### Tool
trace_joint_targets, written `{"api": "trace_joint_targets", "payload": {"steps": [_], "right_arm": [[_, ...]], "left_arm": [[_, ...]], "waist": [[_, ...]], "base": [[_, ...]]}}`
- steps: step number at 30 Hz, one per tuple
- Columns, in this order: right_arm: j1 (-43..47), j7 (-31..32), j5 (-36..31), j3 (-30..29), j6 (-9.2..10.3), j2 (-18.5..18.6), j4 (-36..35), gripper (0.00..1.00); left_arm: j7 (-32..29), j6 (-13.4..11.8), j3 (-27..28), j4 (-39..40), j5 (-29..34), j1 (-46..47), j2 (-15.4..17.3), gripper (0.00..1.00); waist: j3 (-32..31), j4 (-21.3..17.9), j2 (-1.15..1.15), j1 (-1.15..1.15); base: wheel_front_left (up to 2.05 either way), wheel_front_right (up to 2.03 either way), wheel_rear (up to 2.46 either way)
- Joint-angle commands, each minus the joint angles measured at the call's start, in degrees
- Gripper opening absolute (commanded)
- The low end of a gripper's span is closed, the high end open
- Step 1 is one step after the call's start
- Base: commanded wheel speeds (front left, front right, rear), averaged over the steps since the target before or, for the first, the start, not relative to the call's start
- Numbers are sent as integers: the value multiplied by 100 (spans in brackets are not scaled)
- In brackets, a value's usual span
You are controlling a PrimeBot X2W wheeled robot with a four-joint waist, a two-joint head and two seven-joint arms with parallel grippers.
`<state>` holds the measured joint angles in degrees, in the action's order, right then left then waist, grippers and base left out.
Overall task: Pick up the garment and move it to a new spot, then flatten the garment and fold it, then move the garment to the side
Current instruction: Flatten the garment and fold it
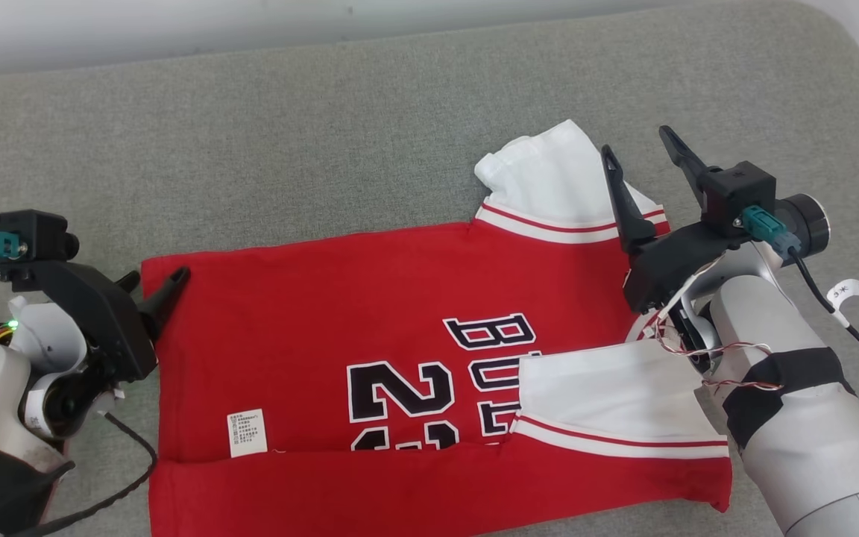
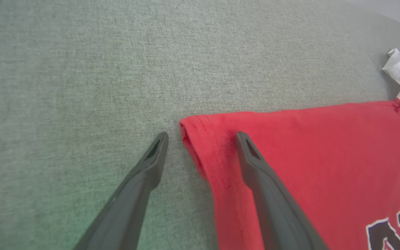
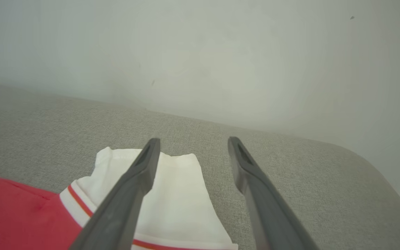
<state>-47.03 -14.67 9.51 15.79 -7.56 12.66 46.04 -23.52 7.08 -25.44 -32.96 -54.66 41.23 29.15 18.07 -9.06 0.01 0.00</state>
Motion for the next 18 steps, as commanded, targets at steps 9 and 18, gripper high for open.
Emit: {"api": "trace_joint_targets", "payload": {"steps": [9, 18], "right_arm": [[-408, 312, 14, -2, 15, 97, 582, 100], [-1095, 943, 158, 3, 15, 269, 1100, 100]], "left_arm": [[621, 43, 7, 78, 6, 178, -135, 0], [992, 33, -129, 489, -157, 99, -231, 0]], "waist": [[38, 221, -1, 0], [187, 640, -1, 0]], "base": [[0, 0, 0], [0, 0, 0]]}}
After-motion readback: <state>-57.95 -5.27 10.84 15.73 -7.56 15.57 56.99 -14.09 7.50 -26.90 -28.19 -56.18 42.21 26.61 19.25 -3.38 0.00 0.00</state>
